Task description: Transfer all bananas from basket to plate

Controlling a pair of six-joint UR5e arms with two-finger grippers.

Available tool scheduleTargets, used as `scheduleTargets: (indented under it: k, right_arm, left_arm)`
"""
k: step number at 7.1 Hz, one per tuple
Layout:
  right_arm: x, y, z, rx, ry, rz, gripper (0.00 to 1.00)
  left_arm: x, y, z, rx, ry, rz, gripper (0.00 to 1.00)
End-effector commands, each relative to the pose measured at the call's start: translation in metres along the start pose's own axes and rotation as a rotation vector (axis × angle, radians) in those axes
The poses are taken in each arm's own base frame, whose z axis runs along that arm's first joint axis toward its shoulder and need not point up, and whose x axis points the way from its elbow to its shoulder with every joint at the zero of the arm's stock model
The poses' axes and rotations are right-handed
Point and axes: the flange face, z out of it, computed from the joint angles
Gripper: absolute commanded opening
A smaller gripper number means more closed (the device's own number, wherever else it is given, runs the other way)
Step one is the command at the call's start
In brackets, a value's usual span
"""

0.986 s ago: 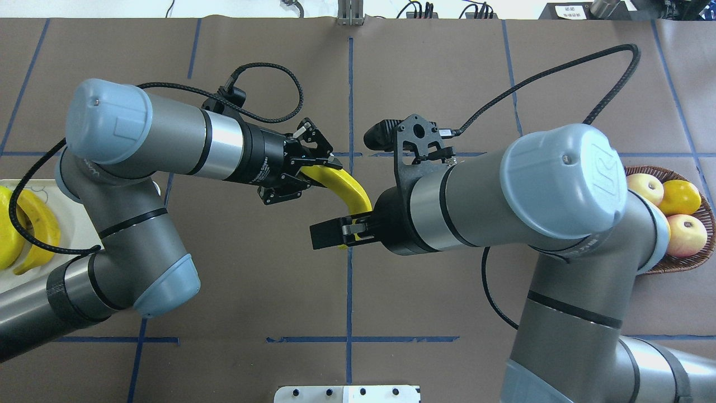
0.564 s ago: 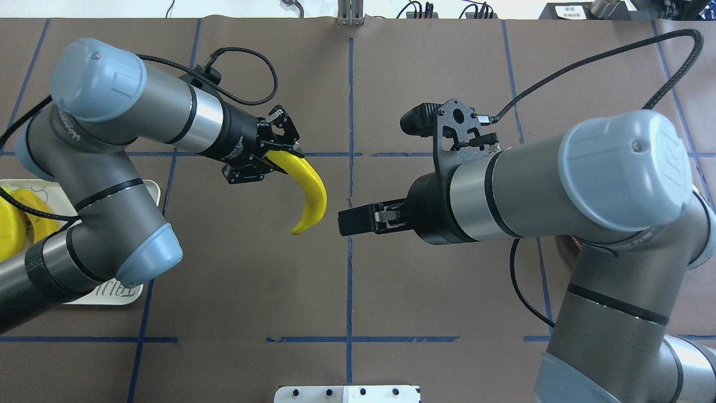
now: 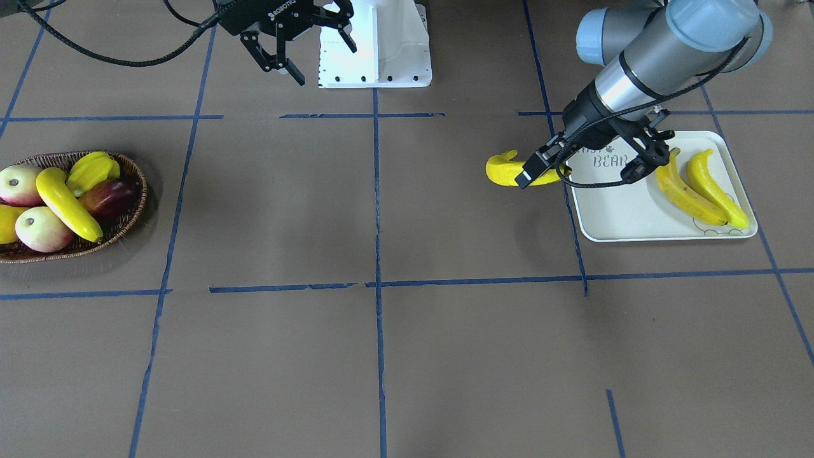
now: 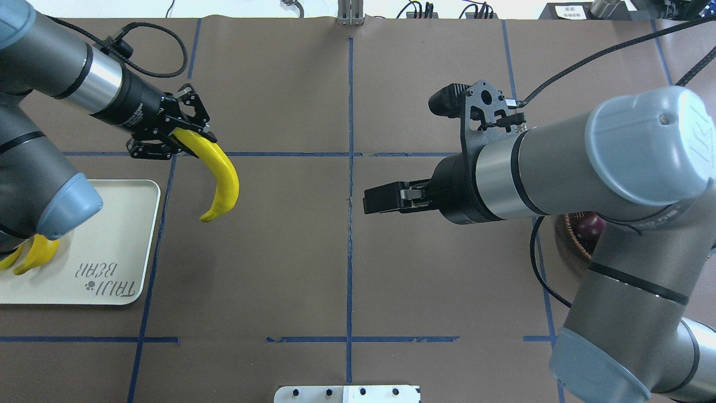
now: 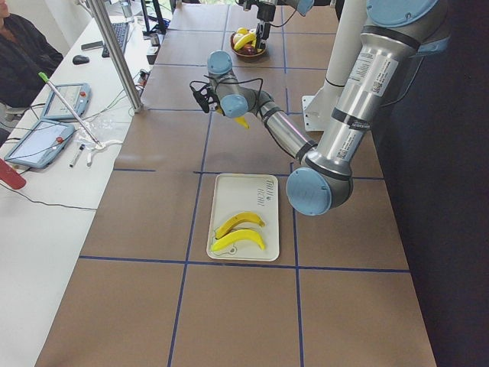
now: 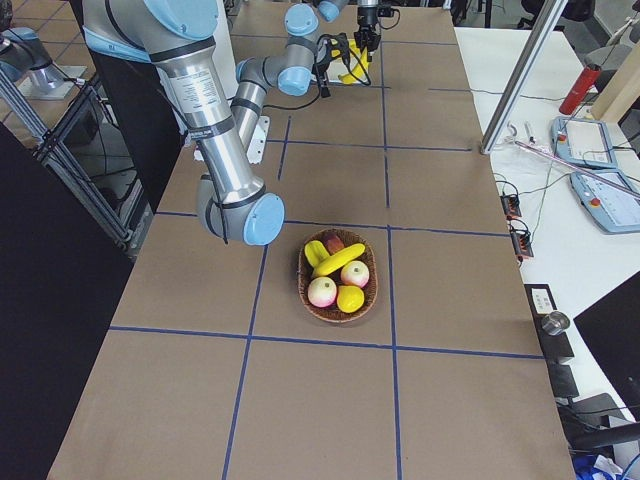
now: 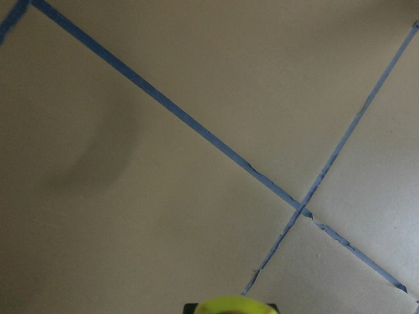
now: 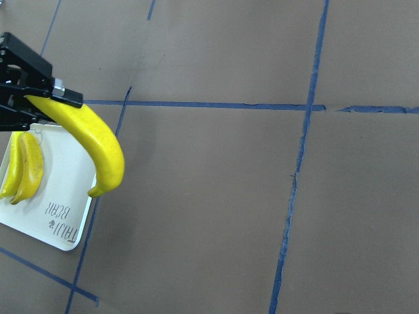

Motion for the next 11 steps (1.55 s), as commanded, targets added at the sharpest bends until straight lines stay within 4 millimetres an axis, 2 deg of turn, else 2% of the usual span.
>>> scheduleTargets:
  k: [1,2,3,4,5,7,10,11]
  right_arm:
    - [0.016,-0.005,0.003,0.004,0.033,0.02,1.0]
    - [0.021,-0.005,0.004,0.003,0.044,0.025,1.0]
    - [0.024,-0.006,0.008,-0.001,0.053,0.029,1.0]
    - [0.025,-0.006,0.01,-0.002,0.056,0.03,1.0]
    - [0.026,-0.006,0.013,-0.004,0.061,0.032,1.0]
    - [0.03,-0.009,0.017,-0.004,0.073,0.037,1.0]
    - [0.031,-0.01,0.018,-0.002,0.077,0.039,1.0]
    - [0.03,-0.01,0.018,-0.003,0.075,0.037,1.0]
  left_arm:
    - [-0.069,-0.026,0.002,0.013,-0.08,0.043,0.0]
    - [-0.107,-0.031,-0.002,0.014,-0.131,0.096,0.0]
    - [-0.141,-0.04,-0.015,0.023,-0.186,0.152,0.0]
    - [-0.167,-0.055,-0.032,0.034,-0.238,0.207,0.0]
    - [-0.184,-0.068,-0.034,0.034,-0.28,0.247,0.0]
    - [-0.194,-0.078,-0.02,0.03,-0.313,0.24,0.0]
    - [-0.221,-0.108,0.008,0.015,-0.377,0.178,0.01]
    - [-0.224,-0.11,0.012,0.011,-0.384,0.171,0.04]
